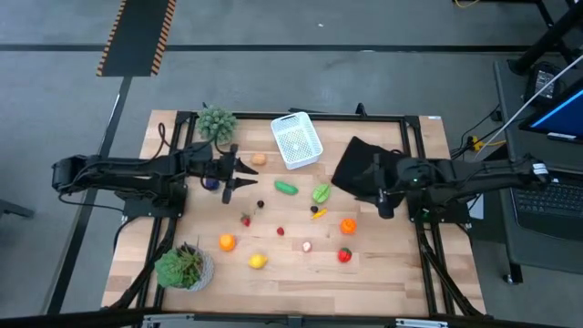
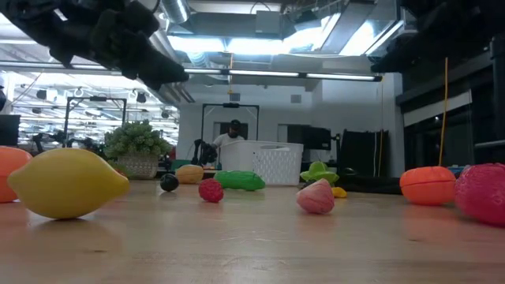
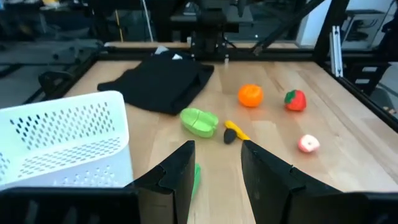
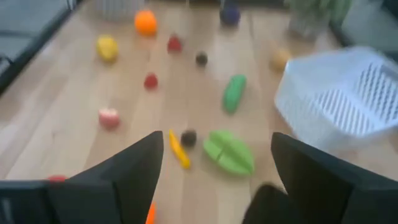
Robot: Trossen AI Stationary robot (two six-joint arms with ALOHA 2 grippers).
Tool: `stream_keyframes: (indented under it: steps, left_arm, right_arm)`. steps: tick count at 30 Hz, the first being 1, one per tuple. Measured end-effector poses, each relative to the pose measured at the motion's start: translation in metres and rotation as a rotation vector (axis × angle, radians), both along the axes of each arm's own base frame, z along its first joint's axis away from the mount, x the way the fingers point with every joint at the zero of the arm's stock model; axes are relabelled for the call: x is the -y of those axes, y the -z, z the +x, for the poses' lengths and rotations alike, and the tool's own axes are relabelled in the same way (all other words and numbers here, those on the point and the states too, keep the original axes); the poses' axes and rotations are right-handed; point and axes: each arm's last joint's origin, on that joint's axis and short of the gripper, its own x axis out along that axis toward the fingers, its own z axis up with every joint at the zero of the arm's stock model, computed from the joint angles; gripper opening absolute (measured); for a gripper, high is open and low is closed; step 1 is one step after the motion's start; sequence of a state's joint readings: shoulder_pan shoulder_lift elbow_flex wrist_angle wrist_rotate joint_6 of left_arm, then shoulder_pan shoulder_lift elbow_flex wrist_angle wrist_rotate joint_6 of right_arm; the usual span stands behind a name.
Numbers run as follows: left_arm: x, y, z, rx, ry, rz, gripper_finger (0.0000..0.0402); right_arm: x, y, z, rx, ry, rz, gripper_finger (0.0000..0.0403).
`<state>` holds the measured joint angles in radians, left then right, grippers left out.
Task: Pick and placing Produce into tupperware
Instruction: Put the tangerine into the basket
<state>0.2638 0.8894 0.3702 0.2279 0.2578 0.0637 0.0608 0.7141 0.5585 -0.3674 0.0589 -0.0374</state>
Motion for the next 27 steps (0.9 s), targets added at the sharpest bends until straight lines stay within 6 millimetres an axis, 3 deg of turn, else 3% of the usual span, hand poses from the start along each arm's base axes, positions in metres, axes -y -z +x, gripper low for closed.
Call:
stream_keyframes:
  steps: [4,14,27]
  left_arm:
    - [0.003,-0.005,0.002,-0.054,0.014,-0.011,0.0124]
    - [0.012,-0.006,0.012,-0.261,0.033,0.012,0.0124]
    - [0.013,-0.004,0.014,-0.274,0.037,0.035,0.0124]
  right_arm:
    - [-0.001,-0.006,0.009,-0.097,-0.006,0.034,0.03]
    - [-0.004,0.001,0.036,-0.231,-0.038,0.055,0.03]
    - [-0.005,0.003,0.04,-0.242,-0.037,0.054,0.03]
